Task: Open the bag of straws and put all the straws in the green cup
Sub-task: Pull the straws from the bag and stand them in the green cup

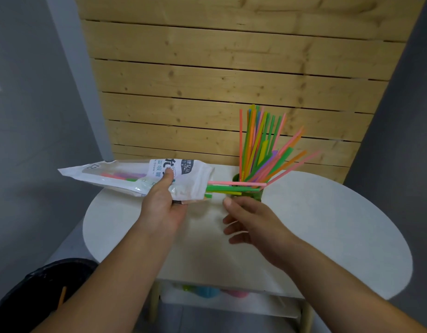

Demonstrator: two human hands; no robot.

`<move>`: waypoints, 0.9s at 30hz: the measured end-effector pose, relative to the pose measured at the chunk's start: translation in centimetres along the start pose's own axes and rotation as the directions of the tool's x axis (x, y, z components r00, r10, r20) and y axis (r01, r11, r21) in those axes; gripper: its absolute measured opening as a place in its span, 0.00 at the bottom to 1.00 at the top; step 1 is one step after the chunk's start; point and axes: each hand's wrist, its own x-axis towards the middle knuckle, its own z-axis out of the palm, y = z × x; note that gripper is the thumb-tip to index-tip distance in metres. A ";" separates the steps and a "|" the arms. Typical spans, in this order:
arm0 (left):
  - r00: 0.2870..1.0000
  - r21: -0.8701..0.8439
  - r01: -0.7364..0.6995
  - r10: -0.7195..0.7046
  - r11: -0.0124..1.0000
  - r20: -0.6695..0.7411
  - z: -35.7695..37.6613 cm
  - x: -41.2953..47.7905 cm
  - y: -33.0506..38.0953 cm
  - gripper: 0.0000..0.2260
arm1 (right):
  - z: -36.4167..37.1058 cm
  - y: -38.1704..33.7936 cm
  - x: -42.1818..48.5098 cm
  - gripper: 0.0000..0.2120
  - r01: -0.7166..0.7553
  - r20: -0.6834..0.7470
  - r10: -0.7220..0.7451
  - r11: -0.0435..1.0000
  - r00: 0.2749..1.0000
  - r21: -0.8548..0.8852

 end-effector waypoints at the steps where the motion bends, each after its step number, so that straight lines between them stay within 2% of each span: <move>1: 1.000 -0.006 0.007 -0.007 1.000 0.001 0.0 -0.1 -0.1 0.13 | 0.7 0.1 0.1 0.18 0.026 -0.019 -0.026 1.000 0.999 0.002; 5: 0.999 -0.030 0.042 -0.042 0.999 0.004 0.2 -0.5 -0.6 0.07 | 3.3 -0.4 0.9 0.14 0.170 -0.171 -0.152 0.981 0.973 0.094; 9: 0.999 -0.038 0.048 -0.048 0.998 -0.006 0.2 -0.7 -0.8 0.13 | 4.6 -1.0 1.3 0.12 0.232 -0.266 -0.163 0.939 0.950 0.253; 11: 0.999 -0.046 0.041 -0.042 0.998 -0.011 0.1 -0.6 -0.8 0.14 | 4.6 -1.3 1.3 0.13 0.242 -0.330 -0.146 0.931 0.933 0.272; 14: 0.999 -0.065 0.042 -0.044 0.997 -0.029 0.1 -0.6 -0.6 0.08 | 3.9 -1.5 1.0 0.13 0.278 -0.412 -0.178 0.940 0.894 0.197; 19: 0.998 -0.061 0.041 -0.044 0.997 -0.046 -0.3 -0.4 -0.4 0.15 | 2.0 -2.3 0.0 0.13 0.369 -0.489 -0.258 0.919 0.833 0.142; 27: 0.997 -0.044 -0.008 0.004 0.999 -0.077 -1.1 0.4 0.7 0.16 | -2.0 -3.5 -1.5 0.14 0.507 -0.578 -0.385 0.860 0.719 0.057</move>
